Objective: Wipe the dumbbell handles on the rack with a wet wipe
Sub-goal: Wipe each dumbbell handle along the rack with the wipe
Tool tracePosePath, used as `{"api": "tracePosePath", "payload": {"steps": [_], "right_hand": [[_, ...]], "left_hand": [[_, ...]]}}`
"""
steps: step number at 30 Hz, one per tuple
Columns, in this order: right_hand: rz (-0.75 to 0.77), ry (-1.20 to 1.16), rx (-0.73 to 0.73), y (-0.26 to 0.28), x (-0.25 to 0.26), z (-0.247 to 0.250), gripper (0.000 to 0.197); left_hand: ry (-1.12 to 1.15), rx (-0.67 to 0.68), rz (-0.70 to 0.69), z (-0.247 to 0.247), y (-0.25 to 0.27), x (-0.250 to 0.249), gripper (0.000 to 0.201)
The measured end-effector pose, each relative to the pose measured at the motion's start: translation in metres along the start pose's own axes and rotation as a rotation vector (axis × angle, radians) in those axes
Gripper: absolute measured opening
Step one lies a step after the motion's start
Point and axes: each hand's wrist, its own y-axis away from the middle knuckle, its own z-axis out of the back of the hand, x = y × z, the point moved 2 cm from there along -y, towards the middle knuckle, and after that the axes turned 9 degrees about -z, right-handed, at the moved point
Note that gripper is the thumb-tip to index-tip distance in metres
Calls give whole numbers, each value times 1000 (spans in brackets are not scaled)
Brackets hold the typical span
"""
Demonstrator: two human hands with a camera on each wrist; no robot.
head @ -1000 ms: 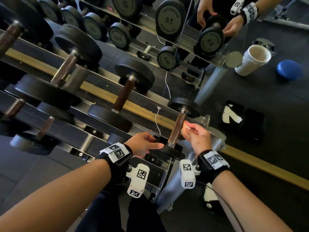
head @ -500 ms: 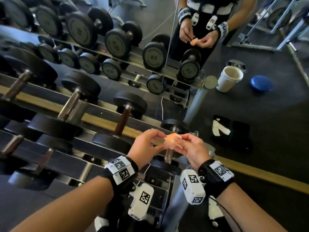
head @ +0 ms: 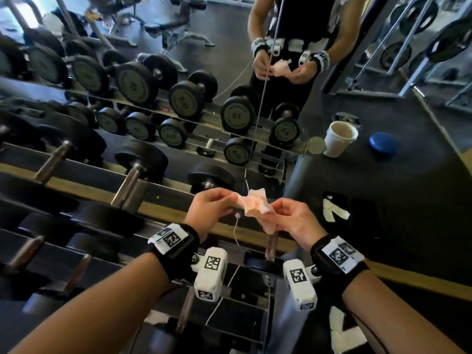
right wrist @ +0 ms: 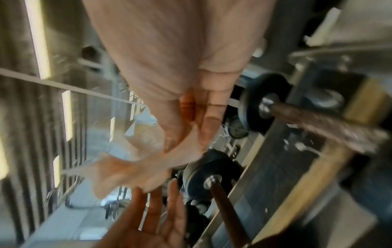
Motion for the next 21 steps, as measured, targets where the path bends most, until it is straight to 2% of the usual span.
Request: {"api": "tracePosePath", "payload": {"steps": [3, 5, 7, 11, 13, 15, 17, 18, 21], "right_hand": [[101, 176, -28, 4, 15, 0, 18], [127, 248, -47, 5, 21, -2, 11], [133, 259, -57, 5, 24, -6, 13], [319, 485, -337, 6, 35, -11, 12], [412, 613, -382, 10, 43, -15, 10], [427, 668, -355, 12, 49, -17, 11], [392, 654, -293, 14, 53, -16, 15], [373, 632, -260, 15, 54, -15, 16], [309, 532, -195, 18, 56, -13, 18]], "left_hand": [[388, 58, 187, 9, -4, -11, 16], [450, 85, 242, 16, -6, -16, 17], [374, 90, 211, 21, -7, -17, 15], [126, -15, 106, 21, -8, -19, 24], [14, 21, -6, 18, -7, -23, 23], [-182, 128, -99, 12, -6, -25, 46], [-368, 211, -111, 4, -8, -24, 70], [-418, 248, -110, 0, -9, -24, 70], [-467, 315, -114, -9, -13, -24, 38]]}}
